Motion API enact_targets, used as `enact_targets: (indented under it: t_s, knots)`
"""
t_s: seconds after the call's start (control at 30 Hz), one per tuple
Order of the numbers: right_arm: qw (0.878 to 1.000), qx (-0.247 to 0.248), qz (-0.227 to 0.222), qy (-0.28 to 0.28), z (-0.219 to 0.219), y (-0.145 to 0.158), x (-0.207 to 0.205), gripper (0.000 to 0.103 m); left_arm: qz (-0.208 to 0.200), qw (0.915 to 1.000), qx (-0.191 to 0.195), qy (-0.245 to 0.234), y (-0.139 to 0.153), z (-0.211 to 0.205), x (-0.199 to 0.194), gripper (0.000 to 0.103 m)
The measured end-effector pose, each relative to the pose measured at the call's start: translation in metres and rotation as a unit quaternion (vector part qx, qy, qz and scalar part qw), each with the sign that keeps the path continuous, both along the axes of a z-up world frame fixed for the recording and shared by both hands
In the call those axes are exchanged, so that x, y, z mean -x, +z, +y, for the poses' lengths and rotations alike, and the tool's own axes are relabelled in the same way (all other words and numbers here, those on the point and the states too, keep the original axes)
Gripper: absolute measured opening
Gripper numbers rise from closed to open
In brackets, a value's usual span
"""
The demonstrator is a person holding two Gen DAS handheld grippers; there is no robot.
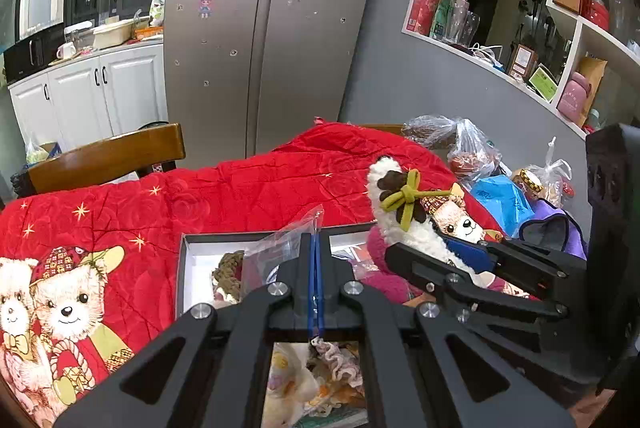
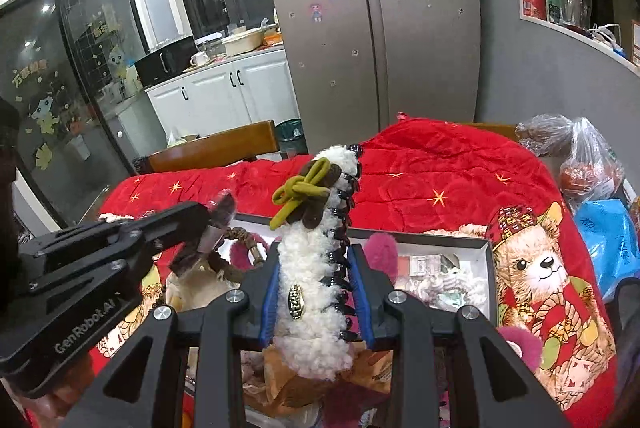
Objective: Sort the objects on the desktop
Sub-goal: 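Carry the caterpillar plush over the dark tray with the right tool, then lower the caterpillar into the tray and open the right tool, then withdraw both open tools from the tray toward the scattered items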
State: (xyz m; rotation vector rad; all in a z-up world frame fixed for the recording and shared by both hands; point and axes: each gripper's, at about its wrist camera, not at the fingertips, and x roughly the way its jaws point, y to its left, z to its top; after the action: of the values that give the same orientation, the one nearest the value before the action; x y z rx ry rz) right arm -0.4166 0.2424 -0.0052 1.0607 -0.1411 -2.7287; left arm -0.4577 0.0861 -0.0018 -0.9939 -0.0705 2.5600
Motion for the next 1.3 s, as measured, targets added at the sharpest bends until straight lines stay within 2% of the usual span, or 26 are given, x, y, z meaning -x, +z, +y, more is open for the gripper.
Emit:
enact_targets:
  t_s: [0.2,0.3,0.37,0.47,0.63,0.7,0.87,1.0,1.17,1.3]
  knots:
    - [1.000,0.002,-0.006,0.013,-0.009,0.002,-0.003,0.033,0.010,0.9998,0.017,0.000,0.003,0.007,-0.006,0.002]
    - [0.999,0.028,-0.018,0.022,-0.006,0.000,-0.002,0.034,0.014,0.9998,0.015,0.001,0.008,0.005,-0.008,0.002]
    - [0.999,0.027,-0.014,0.025,-0.004,0.002,-0.004,0.037,0.013,0.9998,0.013,0.002,0.010,0.003,-0.007,0.003]
    - [0.999,0.025,-0.002,0.026,-0.004,0.008,-0.009,0.043,0.012,0.9998,0.014,0.010,0.011,0.000,-0.006,0.015]
    - [0.999,0.032,0.003,0.022,0.001,0.015,-0.011,0.049,0.013,0.9994,0.011,0.030,0.014,-0.010,-0.005,0.050]
    - [0.999,0.043,0.004,0.023,0.004,0.016,-0.011,0.053,0.016,0.9994,0.007,0.031,0.016,-0.013,-0.006,0.054]
    - [0.998,0.048,0.010,0.025,0.007,0.021,-0.012,0.055,0.026,0.9990,0.012,0.033,0.022,-0.014,-0.010,0.057]
    - [0.998,0.051,0.013,0.024,0.008,0.022,-0.014,0.055,0.028,0.9991,0.002,0.033,0.025,-0.017,-0.012,0.064]
    - [0.998,0.048,0.019,0.024,0.008,0.028,-0.018,0.059,0.040,0.9985,0.014,0.035,0.030,-0.015,-0.016,0.064]
    - [0.998,0.047,0.027,0.026,0.008,0.033,-0.022,0.059,0.044,0.9984,0.008,0.034,0.035,-0.017,-0.021,0.064]
